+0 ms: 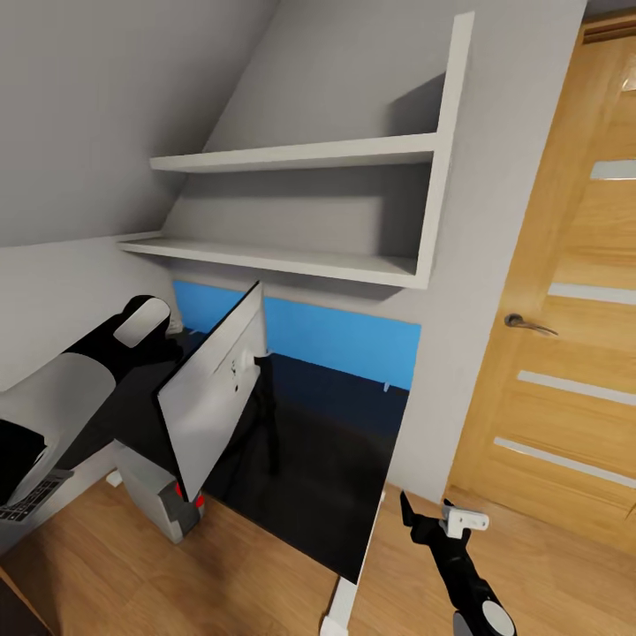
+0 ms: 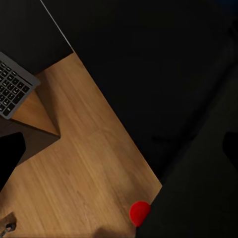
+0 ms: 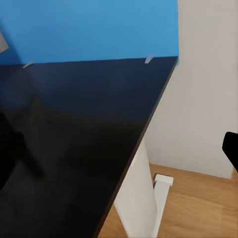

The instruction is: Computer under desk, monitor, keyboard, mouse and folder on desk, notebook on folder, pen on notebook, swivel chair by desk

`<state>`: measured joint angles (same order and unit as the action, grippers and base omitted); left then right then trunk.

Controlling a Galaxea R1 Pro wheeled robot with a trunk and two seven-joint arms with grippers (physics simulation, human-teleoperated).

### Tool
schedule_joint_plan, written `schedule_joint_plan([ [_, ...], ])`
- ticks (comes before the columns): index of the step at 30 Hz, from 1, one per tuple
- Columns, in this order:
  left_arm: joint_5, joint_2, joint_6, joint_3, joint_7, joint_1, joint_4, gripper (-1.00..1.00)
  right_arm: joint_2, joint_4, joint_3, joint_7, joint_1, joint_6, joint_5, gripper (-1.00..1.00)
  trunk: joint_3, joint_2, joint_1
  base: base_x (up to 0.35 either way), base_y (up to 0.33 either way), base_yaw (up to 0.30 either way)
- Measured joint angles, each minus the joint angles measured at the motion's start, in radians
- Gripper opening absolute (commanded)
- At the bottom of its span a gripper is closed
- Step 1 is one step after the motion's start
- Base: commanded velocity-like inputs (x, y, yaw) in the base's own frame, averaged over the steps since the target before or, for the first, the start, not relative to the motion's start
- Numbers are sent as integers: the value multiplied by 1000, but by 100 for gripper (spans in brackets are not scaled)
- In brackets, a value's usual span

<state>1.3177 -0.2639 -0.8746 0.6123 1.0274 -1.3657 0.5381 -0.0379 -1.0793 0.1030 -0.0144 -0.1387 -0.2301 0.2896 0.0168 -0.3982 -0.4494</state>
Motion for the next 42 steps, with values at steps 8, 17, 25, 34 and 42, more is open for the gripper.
schedule_joint_plan([
  [8, 3, 0, 0, 0, -1, 0, 0, 100, 5, 0, 17, 0, 0, 0, 2, 100, 0, 0, 0, 0, -3, 81],
  [17, 24, 0, 1, 0, 2, 0, 0, 100, 7, 1, 19, 1, 0, 0, 1, 100, 0, 0, 0, 0, -51, 1],
  [25, 23, 0, 1, 0, 3, 0, 0, 100, 7, 0, 19, 1, 0, 0, 1, 100, 0, 0, 0, 0, -1, 0],
  [34, 27, 0, 2, 1, 2, 0, 0, 100, 8, 0, 20, -1, 0, 0, 1, 100, 0, 0, 0, 0, 0, 118],
  [42, 27, 0, 2, 1, 2, 0, 0, 100, 8, 1, 20, 0, 0, 0, 1, 100, 0, 0, 0, 0, 0, 152],
])
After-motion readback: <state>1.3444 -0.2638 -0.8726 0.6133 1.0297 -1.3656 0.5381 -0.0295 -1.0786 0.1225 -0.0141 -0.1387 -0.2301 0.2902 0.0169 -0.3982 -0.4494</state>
